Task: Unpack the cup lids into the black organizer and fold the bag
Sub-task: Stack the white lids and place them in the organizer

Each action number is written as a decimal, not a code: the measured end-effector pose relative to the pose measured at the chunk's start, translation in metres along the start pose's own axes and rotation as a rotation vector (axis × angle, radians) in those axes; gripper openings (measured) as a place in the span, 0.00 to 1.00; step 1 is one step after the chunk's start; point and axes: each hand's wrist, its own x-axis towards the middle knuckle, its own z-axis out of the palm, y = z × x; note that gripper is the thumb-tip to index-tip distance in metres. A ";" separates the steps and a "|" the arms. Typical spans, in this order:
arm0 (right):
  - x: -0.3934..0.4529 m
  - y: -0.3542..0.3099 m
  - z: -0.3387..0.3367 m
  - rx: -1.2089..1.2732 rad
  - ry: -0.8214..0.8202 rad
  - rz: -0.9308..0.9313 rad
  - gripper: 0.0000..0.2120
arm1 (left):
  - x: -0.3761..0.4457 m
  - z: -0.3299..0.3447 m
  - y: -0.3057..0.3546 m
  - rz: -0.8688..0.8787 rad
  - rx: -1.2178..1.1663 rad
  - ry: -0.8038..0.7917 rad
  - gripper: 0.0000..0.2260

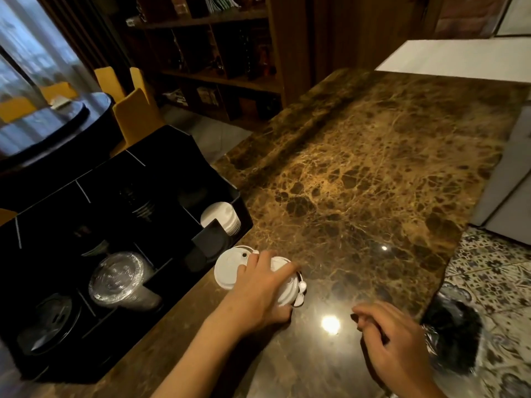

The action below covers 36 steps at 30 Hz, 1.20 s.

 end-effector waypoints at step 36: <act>-0.001 -0.010 -0.003 -0.085 0.008 0.063 0.14 | -0.039 0.006 0.003 -0.610 -0.296 0.231 0.25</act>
